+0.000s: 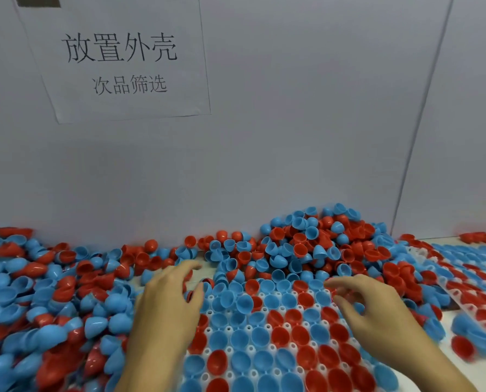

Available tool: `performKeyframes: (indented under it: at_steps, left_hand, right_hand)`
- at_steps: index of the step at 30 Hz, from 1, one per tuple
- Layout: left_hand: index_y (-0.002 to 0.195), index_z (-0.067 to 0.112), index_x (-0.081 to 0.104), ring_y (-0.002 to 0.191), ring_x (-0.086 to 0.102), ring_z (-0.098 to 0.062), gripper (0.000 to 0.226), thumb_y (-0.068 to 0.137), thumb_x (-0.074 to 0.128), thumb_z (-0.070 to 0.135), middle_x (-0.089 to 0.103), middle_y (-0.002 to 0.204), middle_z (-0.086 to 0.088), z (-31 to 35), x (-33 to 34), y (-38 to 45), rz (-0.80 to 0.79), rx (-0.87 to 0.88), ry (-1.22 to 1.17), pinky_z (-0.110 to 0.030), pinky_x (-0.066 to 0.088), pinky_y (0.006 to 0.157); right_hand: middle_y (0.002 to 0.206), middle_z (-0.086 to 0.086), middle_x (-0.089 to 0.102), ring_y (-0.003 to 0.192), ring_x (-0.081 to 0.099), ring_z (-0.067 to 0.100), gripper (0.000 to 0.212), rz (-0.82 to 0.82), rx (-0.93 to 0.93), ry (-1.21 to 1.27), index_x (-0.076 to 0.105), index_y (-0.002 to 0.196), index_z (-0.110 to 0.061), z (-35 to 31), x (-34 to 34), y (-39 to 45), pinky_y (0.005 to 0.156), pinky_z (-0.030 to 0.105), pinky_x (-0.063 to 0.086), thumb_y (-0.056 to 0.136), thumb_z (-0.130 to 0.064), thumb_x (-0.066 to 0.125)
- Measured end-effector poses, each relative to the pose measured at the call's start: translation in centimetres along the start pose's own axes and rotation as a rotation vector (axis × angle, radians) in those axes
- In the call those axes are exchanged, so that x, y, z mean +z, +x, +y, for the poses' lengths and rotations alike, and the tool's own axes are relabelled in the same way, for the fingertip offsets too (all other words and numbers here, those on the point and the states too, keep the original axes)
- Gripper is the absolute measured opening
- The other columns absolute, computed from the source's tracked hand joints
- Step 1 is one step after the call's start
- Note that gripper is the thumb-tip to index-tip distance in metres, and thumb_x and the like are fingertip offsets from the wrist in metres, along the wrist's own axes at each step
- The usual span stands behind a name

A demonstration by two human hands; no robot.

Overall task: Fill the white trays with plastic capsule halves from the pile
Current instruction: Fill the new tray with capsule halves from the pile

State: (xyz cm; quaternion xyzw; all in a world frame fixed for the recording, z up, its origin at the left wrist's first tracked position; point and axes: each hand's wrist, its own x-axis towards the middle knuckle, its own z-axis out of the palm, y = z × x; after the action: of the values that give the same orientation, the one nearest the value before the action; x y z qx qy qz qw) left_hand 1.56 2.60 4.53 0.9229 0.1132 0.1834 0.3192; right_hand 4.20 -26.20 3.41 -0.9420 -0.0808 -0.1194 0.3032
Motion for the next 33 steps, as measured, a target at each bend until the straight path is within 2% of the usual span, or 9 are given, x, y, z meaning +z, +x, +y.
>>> performKeyframes:
  at_steps: [3, 9, 12, 14, 17, 21, 25, 29, 33]
  left_hand:
    - [0.133, 0.044, 0.054, 0.123, 0.039, 0.002, 0.038, 0.097, 0.062, 0.033, 0.051, 0.14, 0.021, 2.0, 2.2, -0.3, -0.187, 0.141, 0.005, -0.03, 0.034, 0.112]
    - [0.129, 0.033, 0.061, 0.137, 0.036, -0.014, 0.037, 0.093, 0.069, 0.029, 0.05, 0.141, 0.01, 4.0, 5.1, 2.5, -0.444, 0.226, 0.371, -0.045, 0.025, 0.12]
    - [0.107, 0.03, 0.068, 0.122, 0.047, -0.013, 0.015, 0.096, 0.064, 0.02, 0.06, 0.123, 0.01, 3.6, 5.7, 3.1, -0.395, 0.283, 0.408, -0.04, 0.034, 0.113]
    - [0.099, 0.032, 0.066, 0.096, 0.059, -0.006, 0.015, 0.097, 0.061, 0.018, 0.065, 0.104, 0.013, 2.9, 4.9, 3.9, -0.308, 0.292, 0.326, -0.034, 0.052, 0.095]
    - [0.102, 0.028, 0.065, 0.079, 0.064, -0.016, 0.012, 0.098, 0.058, 0.02, 0.071, 0.1, 0.001, 0.7, 1.5, 7.0, -0.036, 0.115, 0.317, -0.034, 0.055, 0.07]
    - [0.129, 0.005, 0.053, 0.114, 0.057, -0.035, 0.033, 0.101, 0.044, 0.018, 0.061, 0.129, -0.019, -2.2, -1.9, 9.7, -0.016, -0.179, 0.497, -0.043, 0.049, 0.091]
    - [0.134, 0.019, 0.06, 0.111, 0.057, -0.009, 0.034, 0.1, 0.055, 0.016, 0.061, 0.132, 0.0, -1.7, 1.3, 6.8, -0.202, 0.135, 0.255, -0.024, 0.048, 0.094]
    - [0.138, 0.028, 0.054, 0.104, 0.056, -0.001, 0.037, 0.102, 0.053, 0.035, 0.06, 0.119, 0.014, -2.0, 4.3, 4.2, -0.393, 0.269, 0.245, -0.025, 0.051, 0.097]
    - [0.156, 0.027, 0.031, 0.146, 0.034, -0.012, 0.058, 0.104, 0.04, 0.049, 0.032, 0.162, 0.008, -2.3, 5.6, 3.2, -0.419, 0.297, 0.43, -0.036, 0.03, 0.12]
  right_hand:
    - [0.094, -0.017, 0.063, 0.094, 0.056, -0.009, 0.031, 0.037, -0.032, 0.095, 0.066, 0.102, -0.042, -0.1, 1.1, -0.6, 0.071, 0.011, 0.048, 0.093, -0.012, 0.064]
    - [0.094, -0.021, 0.061, 0.09, 0.058, -0.008, 0.028, 0.087, -0.027, 0.15, 0.069, 0.102, -0.035, 1.2, 1.0, -1.1, 0.074, 0.004, 0.044, 0.093, -0.009, 0.064]
    - [0.097, -0.025, 0.06, 0.093, 0.056, -0.013, 0.031, 0.115, -0.036, 0.183, 0.067, 0.101, -0.039, 1.5, 0.9, -1.1, 0.074, 0.003, 0.044, 0.093, -0.009, 0.063]
    - [0.097, -0.025, 0.06, 0.093, 0.055, -0.014, 0.03, 0.124, -0.041, 0.202, 0.069, 0.101, -0.037, 1.6, 0.9, -1.1, 0.072, 0.005, 0.045, 0.093, -0.009, 0.064]
    - [0.097, -0.025, 0.061, 0.091, 0.058, -0.009, 0.03, 0.12, -0.039, 0.218, 0.069, 0.101, -0.036, 2.0, 0.9, -1.1, 0.071, 0.007, 0.044, 0.092, -0.008, 0.065]
    - [0.095, -0.024, 0.06, 0.09, 0.057, -0.007, 0.029, 0.111, -0.023, 0.215, 0.07, 0.102, -0.034, 2.5, 1.0, -1.0, 0.072, 0.007, 0.042, 0.092, -0.008, 0.065]
    - [0.095, -0.024, 0.06, 0.09, 0.058, -0.005, 0.032, 0.082, -0.012, 0.215, 0.067, 0.101, -0.038, 2.5, 1.2, -0.9, 0.073, 0.009, 0.044, 0.092, -0.007, 0.065]
    - [0.095, -0.021, 0.062, 0.09, 0.059, -0.003, 0.035, 0.062, -0.01, 0.219, 0.064, 0.099, -0.041, 2.4, 1.2, -1.0, 0.071, 0.012, 0.046, 0.091, -0.007, 0.066]
    - [0.095, -0.02, 0.062, 0.09, 0.058, -0.003, 0.033, 0.06, -0.011, 0.217, 0.065, 0.1, -0.04, 2.4, 1.3, -1.0, 0.07, 0.012, 0.045, 0.092, -0.008, 0.066]
